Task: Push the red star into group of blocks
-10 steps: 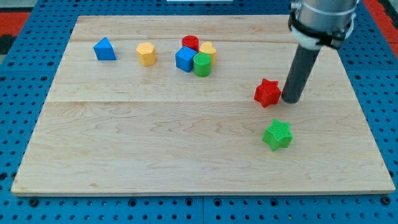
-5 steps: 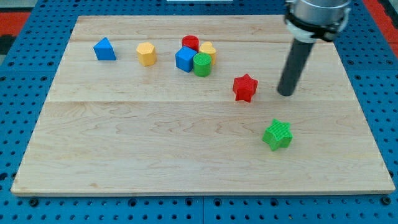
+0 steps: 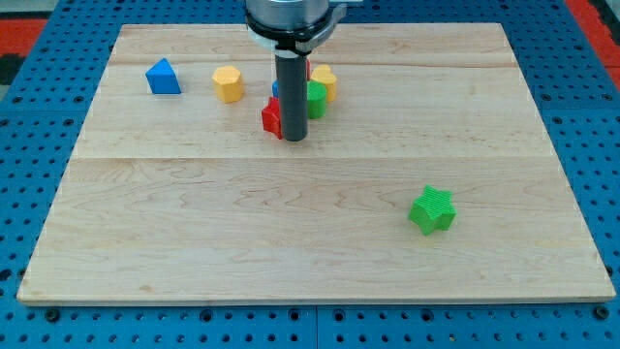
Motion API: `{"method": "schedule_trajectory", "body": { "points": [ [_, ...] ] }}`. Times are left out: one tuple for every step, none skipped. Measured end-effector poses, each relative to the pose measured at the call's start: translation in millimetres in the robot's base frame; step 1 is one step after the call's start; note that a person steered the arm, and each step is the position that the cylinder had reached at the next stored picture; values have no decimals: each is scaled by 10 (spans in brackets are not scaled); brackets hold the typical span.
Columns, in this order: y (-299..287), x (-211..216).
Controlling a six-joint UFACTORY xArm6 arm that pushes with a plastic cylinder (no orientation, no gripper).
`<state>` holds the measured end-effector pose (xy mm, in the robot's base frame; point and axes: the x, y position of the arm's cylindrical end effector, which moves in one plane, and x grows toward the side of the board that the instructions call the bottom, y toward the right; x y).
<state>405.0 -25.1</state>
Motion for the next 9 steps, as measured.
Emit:
{"method": "schedule_trajectory", "body": {
  "points": [
    [-8, 177],
    [-463, 195],
    [-401, 38],
    [-251, -180],
    [-244, 42],
    [331, 193],
    [1069, 323],
    [1532, 659],
    [1772, 1006]
  ]
}}
